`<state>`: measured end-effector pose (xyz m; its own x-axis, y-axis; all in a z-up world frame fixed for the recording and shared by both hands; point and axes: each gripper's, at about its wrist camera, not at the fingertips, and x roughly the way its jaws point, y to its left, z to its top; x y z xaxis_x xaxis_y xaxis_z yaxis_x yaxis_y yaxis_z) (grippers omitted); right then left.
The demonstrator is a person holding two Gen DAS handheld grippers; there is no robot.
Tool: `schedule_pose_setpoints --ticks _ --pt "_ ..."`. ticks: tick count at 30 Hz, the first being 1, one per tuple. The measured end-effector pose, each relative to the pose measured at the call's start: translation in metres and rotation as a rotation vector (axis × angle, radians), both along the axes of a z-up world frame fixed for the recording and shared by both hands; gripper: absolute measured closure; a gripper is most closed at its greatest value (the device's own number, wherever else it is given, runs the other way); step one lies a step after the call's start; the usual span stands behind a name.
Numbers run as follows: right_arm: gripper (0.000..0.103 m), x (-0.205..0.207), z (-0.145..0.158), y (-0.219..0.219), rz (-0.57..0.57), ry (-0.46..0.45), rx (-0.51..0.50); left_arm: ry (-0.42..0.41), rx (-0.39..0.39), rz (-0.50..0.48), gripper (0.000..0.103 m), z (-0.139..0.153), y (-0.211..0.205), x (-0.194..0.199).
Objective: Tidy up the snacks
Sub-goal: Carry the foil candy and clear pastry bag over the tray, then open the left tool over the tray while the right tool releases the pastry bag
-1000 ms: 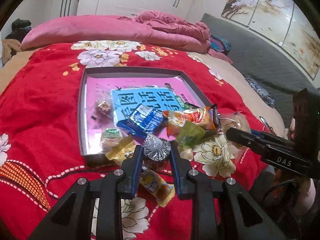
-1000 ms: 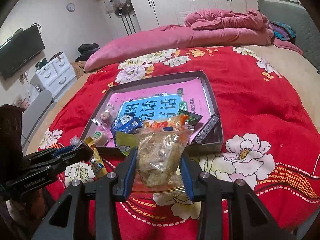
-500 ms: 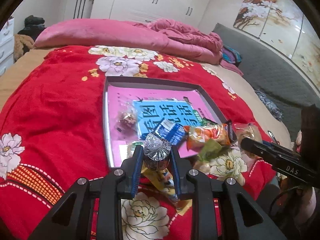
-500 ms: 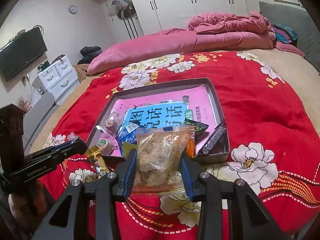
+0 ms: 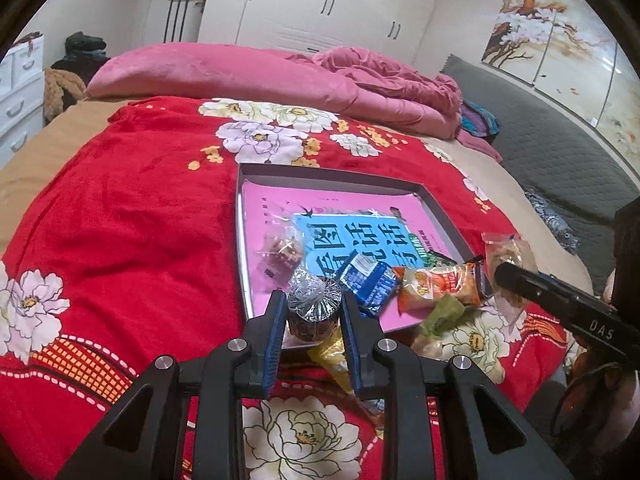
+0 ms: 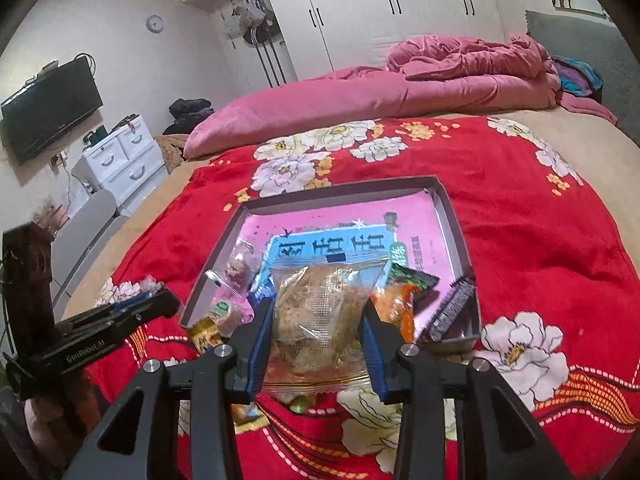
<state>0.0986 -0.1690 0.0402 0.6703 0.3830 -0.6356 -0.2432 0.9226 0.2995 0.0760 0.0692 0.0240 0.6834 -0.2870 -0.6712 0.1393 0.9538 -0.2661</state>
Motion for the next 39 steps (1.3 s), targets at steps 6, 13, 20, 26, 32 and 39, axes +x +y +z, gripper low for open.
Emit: schedule_pose_setpoints --ticks 6,13,20,26,32,39 --pt "0.062 0.011 0.009 0.011 0.011 -0.022 0.013 0.009 0.0 0.014 0.075 -0.002 0.003 0.004" --pt "0.062 0.03 0.008 0.026 0.021 -0.021 0.024 0.027 0.001 0.027 0.075 -0.008 0.006 0.015" --pt "0.062 0.053 -0.008 0.046 0.048 0.021 0.009 0.059 0.011 0.034 0.075 -0.02 0.004 0.032" --pt "0.062 0.067 -0.032 0.061 0.069 0.087 -0.019 0.092 0.015 0.043 0.075 -0.03 0.004 0.043" --pt "0.062 0.071 -0.048 0.07 0.089 0.126 -0.038 0.128 -0.01 0.054 0.075 -0.04 0.008 0.05" --pt "0.06 0.073 -0.056 0.069 0.074 0.151 -0.043 0.131 -0.017 0.056 0.075 -0.042 0.009 0.052"
